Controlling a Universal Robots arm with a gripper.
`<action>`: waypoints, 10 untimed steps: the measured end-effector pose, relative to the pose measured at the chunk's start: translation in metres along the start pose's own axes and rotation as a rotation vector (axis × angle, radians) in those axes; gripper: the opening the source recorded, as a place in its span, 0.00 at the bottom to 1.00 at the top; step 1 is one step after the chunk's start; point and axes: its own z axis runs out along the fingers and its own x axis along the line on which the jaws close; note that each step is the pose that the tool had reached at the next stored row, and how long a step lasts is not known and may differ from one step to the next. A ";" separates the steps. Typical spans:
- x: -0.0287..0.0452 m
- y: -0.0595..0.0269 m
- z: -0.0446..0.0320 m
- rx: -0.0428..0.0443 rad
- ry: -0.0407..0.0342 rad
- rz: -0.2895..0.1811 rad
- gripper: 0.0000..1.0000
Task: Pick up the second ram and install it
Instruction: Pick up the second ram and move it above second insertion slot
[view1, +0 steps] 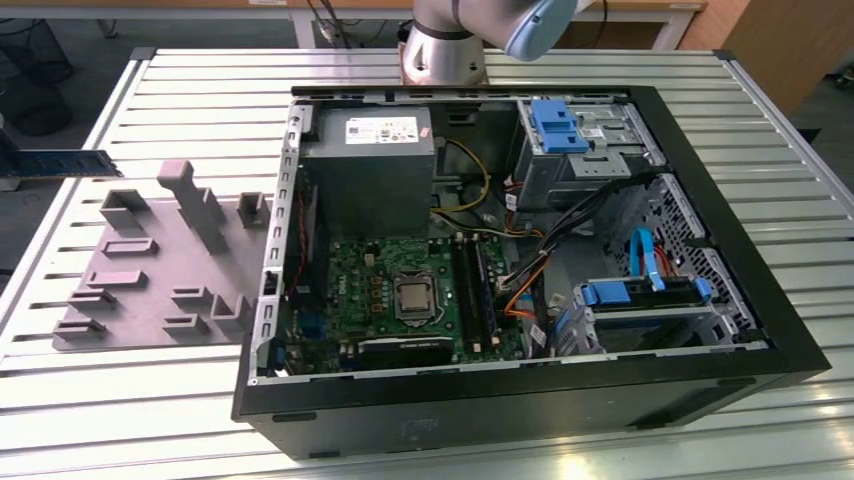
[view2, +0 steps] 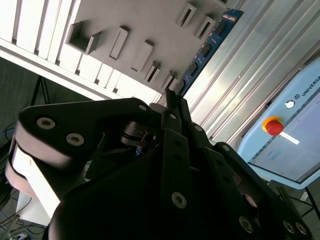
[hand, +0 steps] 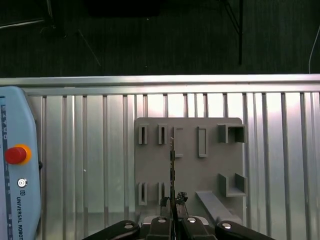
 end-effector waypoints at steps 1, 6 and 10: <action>0.0000 0.0001 -0.0021 0.0000 0.0000 0.000 0.14; -0.0002 0.0003 -0.0083 0.0003 -0.0003 0.000 0.14; -0.0002 -0.0004 -0.0088 0.0000 0.0000 -0.001 0.14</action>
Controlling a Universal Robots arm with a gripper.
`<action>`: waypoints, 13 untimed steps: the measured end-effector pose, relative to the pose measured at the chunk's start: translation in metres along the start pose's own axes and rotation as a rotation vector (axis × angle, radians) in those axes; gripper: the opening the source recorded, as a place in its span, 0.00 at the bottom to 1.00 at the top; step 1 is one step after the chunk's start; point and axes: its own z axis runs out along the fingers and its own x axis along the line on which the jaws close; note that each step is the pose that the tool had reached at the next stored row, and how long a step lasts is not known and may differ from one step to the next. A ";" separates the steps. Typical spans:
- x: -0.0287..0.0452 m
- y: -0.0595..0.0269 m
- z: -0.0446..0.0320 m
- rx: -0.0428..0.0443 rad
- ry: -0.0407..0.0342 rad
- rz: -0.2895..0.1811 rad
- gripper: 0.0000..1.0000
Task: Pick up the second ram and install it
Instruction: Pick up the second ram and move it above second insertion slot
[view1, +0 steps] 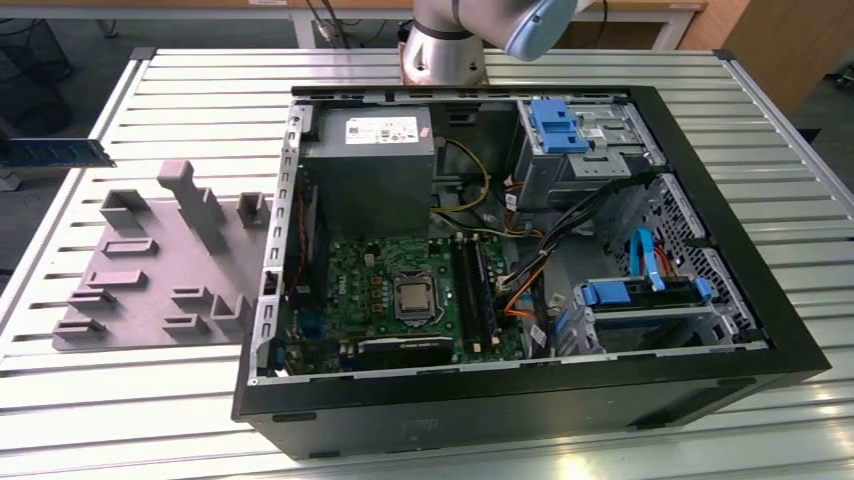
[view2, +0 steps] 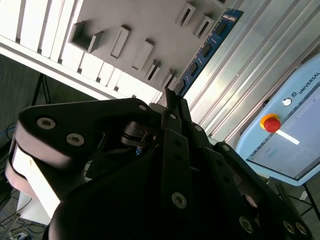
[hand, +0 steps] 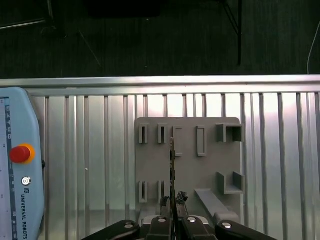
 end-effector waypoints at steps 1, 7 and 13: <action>0.0000 -0.0009 -0.0001 -0.0001 0.0001 -0.001 0.14; -0.0001 -0.0033 0.0000 -0.0002 0.0002 -0.012 0.14; -0.0003 -0.0073 -0.0001 -0.0002 0.0003 -0.012 0.14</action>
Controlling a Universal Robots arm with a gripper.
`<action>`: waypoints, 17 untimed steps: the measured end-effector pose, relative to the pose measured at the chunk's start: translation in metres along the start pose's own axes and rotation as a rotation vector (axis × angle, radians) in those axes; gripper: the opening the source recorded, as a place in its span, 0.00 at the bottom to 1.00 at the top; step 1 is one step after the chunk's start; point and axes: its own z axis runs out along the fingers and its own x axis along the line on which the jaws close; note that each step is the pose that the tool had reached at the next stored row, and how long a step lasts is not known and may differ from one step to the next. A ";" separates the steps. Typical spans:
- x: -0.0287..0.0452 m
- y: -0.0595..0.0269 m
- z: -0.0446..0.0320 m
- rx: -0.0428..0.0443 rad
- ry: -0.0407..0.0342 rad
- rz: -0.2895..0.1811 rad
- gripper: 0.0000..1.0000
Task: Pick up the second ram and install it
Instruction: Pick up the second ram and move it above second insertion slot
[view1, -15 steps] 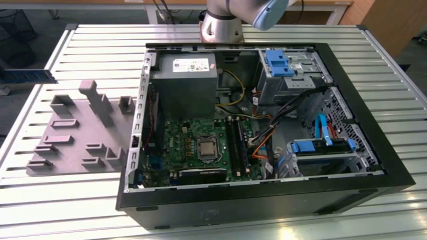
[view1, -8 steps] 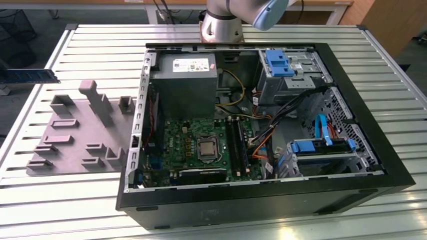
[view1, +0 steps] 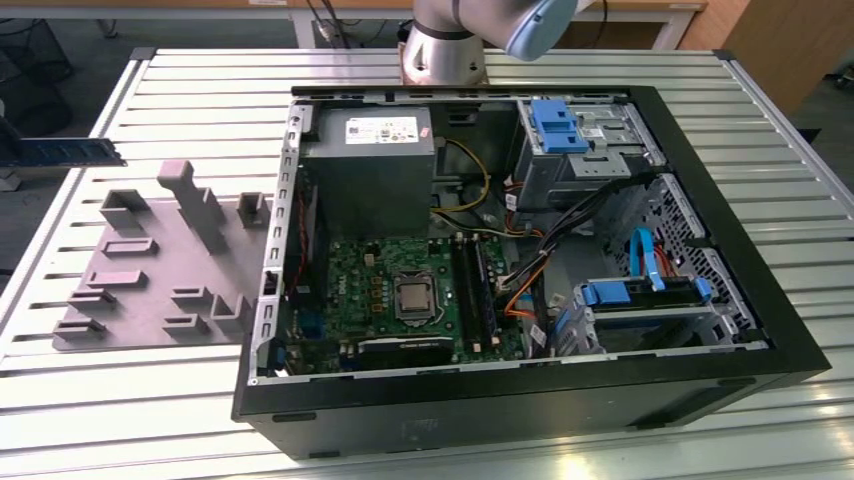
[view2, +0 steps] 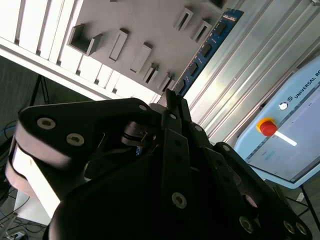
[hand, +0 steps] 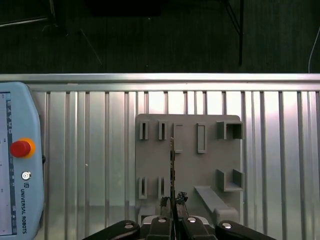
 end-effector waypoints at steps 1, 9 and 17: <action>0.0000 -0.0009 0.0000 0.0000 0.0000 0.000 0.14; -0.0002 -0.0094 -0.0003 0.0000 0.0000 0.000 0.14; -0.0004 -0.0178 -0.0005 0.0000 0.0000 0.000 0.14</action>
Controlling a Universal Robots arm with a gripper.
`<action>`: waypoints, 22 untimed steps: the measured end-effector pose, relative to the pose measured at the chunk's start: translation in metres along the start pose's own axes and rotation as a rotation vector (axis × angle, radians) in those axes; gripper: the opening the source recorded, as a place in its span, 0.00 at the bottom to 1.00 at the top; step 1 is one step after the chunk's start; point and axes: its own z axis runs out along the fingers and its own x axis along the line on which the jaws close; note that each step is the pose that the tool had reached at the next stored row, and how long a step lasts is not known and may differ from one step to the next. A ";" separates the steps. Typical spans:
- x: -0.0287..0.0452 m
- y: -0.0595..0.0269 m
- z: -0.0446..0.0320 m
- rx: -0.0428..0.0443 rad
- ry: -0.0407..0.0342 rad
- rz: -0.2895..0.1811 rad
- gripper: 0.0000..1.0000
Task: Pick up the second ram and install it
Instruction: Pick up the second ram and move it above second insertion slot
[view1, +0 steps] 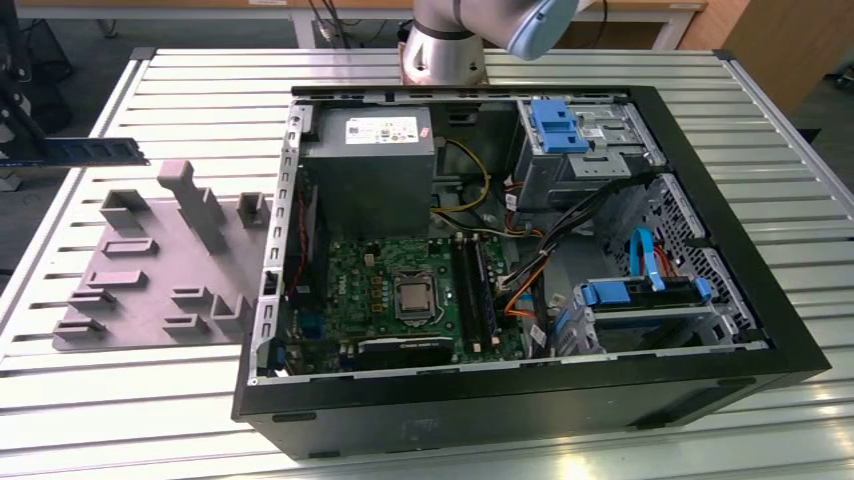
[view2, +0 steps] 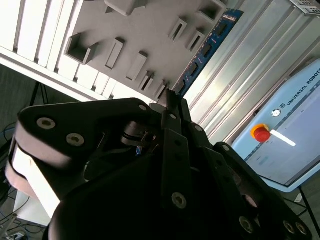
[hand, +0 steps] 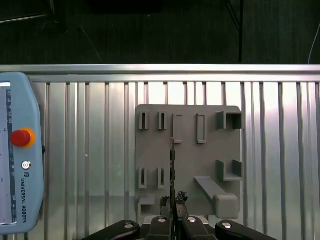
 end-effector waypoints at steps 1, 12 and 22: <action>0.0000 -0.0010 0.0000 0.0000 0.0000 0.000 0.14; -0.0003 -0.0106 -0.0003 0.0000 0.0000 0.000 0.14; -0.0004 -0.0172 -0.0005 0.0000 0.0000 0.000 0.14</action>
